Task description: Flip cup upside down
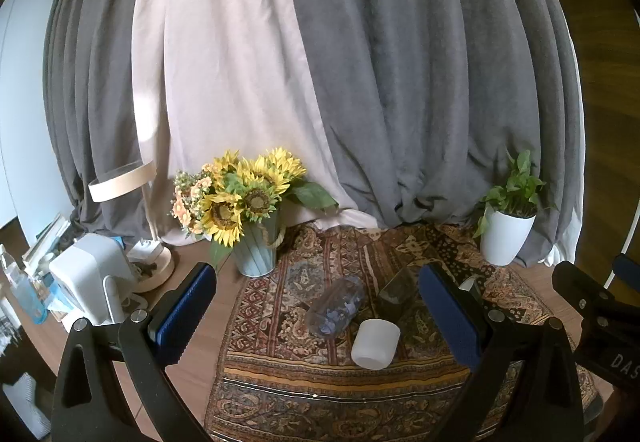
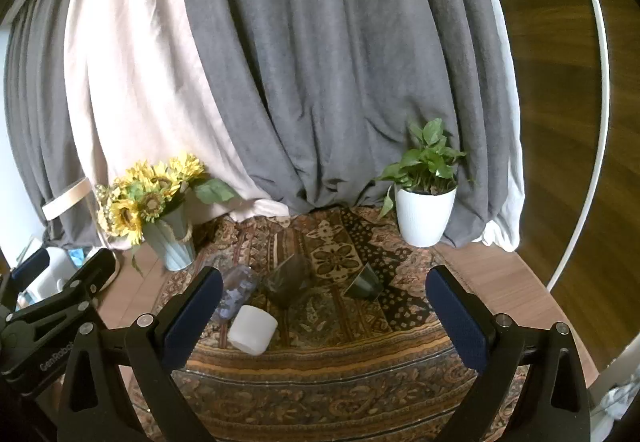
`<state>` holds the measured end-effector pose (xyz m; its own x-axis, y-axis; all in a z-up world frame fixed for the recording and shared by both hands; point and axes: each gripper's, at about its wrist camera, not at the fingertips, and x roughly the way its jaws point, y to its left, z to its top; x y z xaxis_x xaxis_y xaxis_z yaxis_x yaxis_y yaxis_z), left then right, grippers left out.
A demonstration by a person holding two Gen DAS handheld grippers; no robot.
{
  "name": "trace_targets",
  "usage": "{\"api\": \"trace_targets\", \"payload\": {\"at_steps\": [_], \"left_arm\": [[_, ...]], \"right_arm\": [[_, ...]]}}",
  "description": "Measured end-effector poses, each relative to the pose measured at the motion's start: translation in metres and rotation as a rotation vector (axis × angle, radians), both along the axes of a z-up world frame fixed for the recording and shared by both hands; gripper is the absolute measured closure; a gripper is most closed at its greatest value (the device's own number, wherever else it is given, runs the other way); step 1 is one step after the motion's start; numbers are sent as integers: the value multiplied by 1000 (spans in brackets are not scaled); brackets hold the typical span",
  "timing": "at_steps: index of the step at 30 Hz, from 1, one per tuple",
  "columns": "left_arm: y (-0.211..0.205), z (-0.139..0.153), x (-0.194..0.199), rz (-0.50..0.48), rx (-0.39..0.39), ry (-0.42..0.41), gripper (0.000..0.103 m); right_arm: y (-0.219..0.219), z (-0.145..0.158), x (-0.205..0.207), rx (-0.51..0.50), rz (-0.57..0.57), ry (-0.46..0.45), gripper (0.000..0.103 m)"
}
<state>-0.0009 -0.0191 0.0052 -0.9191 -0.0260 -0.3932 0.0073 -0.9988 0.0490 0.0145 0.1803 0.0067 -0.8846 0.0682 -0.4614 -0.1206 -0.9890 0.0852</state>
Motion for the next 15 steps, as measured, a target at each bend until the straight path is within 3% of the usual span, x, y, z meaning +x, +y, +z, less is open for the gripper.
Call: {"api": "trace_targets", "payload": {"at_steps": [15], "left_arm": [[1, 1, -1, 1, 0, -2, 0]], "right_arm": [[-1, -1, -2, 0, -2, 1, 1]]}}
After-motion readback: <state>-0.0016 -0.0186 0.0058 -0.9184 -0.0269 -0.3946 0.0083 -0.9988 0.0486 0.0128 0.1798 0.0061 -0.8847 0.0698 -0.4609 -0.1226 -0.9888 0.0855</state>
